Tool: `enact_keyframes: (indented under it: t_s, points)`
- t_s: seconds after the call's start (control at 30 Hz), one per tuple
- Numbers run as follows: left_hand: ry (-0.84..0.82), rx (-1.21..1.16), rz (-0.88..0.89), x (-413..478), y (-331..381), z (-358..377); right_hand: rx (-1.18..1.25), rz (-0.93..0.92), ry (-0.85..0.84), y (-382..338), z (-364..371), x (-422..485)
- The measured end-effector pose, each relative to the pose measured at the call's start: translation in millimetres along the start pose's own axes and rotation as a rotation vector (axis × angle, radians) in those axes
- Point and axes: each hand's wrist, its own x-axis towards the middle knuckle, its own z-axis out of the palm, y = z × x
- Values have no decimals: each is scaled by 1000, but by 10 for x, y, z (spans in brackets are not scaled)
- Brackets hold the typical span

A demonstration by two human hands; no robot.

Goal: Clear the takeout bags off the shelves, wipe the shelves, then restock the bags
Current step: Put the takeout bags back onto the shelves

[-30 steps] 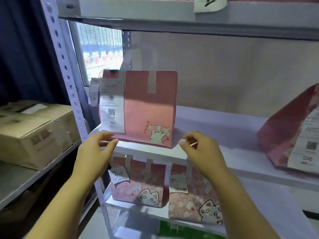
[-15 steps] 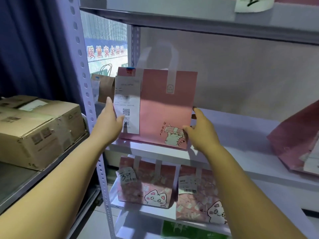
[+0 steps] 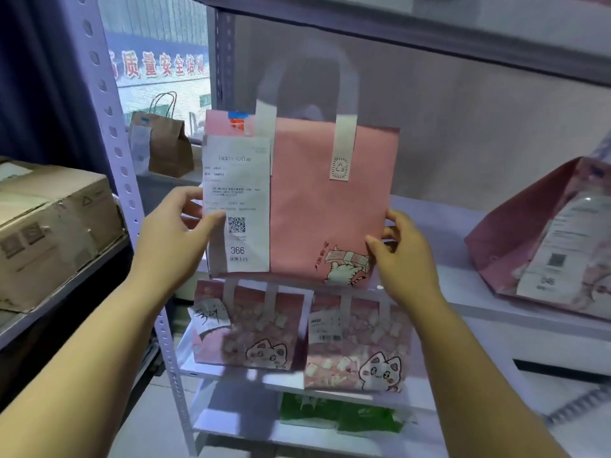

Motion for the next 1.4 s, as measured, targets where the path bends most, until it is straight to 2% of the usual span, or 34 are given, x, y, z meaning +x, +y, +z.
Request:
enact_keyframes:
  t_s: [0.37,0.63,0.73,1.0,1.4]
  points:
    - [-10,-117,9,-1064,687,145,93,-58,-61,393,-1094,-747]
    - [-133,-276,-21,-2012,1108,548,38,-36,-101,928,-2109,-1405]
    - [-232,-296,-36,-2281,1183,829,2,32,-97,1232,-2364,-1596]
    - [-451,-131,-168,-2799,1180,1711,-190,291,-138,2023,-2694,-1936]
    - [-612,65,-236,-2845,794,3098,-405,601,-10,3296,-2386,-1809]
